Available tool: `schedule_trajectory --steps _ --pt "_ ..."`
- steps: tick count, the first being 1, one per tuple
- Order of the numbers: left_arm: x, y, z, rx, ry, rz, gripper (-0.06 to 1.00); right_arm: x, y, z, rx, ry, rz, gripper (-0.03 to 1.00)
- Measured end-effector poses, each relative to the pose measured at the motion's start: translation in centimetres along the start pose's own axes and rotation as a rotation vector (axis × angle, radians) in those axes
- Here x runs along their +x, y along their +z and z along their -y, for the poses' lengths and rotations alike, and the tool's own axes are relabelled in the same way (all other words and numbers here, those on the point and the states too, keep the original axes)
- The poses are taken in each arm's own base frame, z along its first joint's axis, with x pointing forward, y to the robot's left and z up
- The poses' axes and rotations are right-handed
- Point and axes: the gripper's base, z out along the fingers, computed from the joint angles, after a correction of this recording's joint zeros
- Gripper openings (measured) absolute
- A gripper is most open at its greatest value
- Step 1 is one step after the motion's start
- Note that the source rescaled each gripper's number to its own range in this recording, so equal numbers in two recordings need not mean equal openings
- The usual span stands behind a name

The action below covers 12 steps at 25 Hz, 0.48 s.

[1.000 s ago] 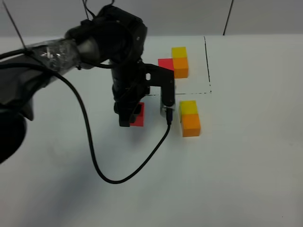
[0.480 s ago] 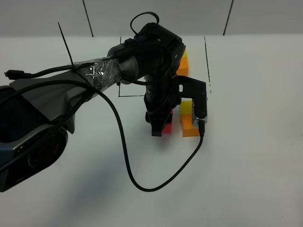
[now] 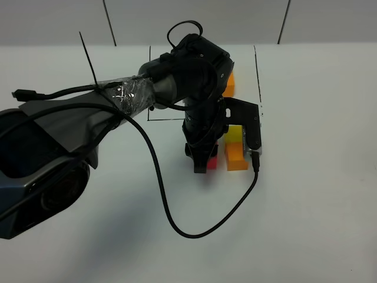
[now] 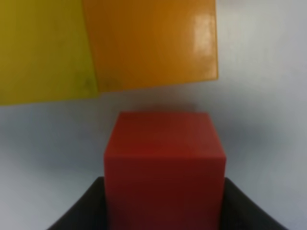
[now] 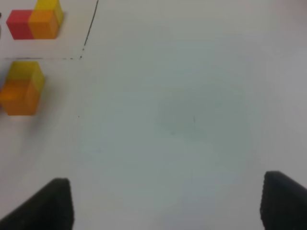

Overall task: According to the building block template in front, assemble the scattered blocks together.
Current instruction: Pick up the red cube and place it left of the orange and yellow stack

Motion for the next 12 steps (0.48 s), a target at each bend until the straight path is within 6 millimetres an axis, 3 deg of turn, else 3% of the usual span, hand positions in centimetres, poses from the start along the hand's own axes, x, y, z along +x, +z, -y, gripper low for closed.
schedule_trajectory --steps 2,12 --pt "-0.17 0.88 0.12 0.011 -0.002 -0.016 0.00 0.00 0.00 0.00 0.000 0.000 0.000 0.62" --pt "-0.88 0.88 0.49 -0.006 -0.027 -0.010 0.00 0.00 0.00 0.00 0.000 0.000 0.000 0.62"
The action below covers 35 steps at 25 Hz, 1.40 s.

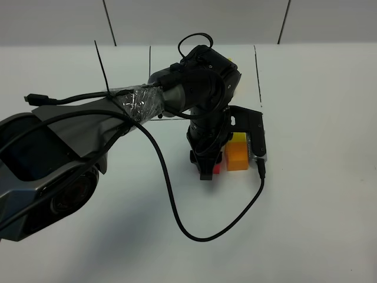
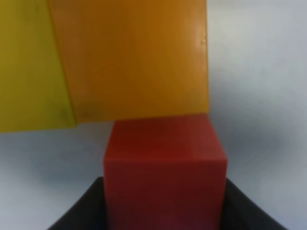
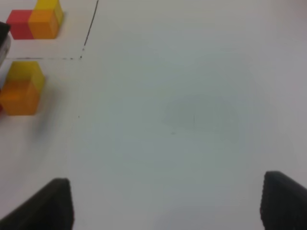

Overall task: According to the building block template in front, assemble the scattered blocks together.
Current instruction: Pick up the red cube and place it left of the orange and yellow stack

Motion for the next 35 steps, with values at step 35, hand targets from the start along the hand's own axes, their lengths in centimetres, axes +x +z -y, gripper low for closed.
schedule_trajectory --steps 35 --pt "-0.42 -0.11 -0.22 -0.043 -0.031 0.022 0.00 0.00 0.00 0.00 0.000 0.000 0.000 0.62"
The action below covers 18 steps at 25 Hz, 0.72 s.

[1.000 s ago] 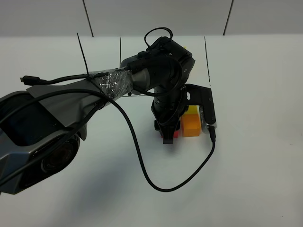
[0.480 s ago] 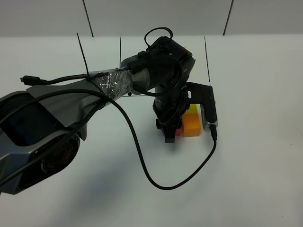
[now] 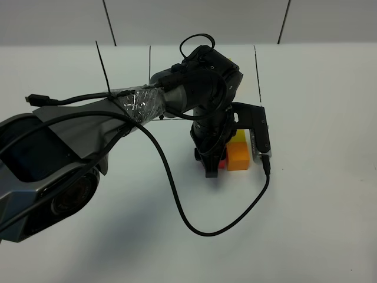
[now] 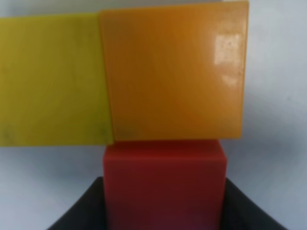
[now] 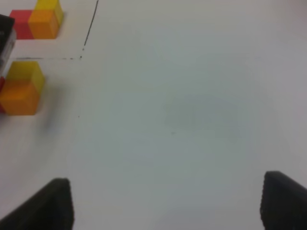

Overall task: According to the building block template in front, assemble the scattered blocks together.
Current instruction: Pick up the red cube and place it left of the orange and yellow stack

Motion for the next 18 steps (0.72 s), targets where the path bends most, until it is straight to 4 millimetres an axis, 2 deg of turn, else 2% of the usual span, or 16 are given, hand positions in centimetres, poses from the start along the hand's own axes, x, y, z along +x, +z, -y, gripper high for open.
schedule_trajectory --steps 18 --pt "-0.04 0.01 0.14 0.017 -0.006 0.002 0.00 0.00 0.00 0.00 0.000 0.000 0.000 0.62"
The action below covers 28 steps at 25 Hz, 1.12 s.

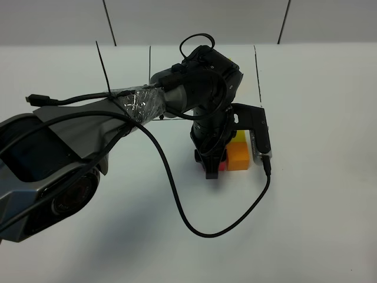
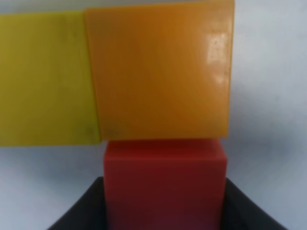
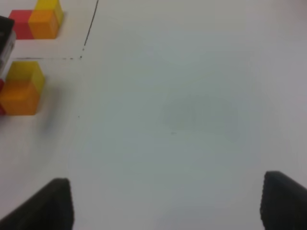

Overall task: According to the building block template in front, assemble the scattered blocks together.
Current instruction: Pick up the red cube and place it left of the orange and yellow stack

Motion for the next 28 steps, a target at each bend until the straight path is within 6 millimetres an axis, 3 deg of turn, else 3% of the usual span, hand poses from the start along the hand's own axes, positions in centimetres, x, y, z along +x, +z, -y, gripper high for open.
schedule_trajectory --steps 28 --pt "-0.28 0.00 -0.03 -0.003 -0.021 0.031 0.00 0.00 0.00 0.00 0.000 0.000 0.000 0.62"
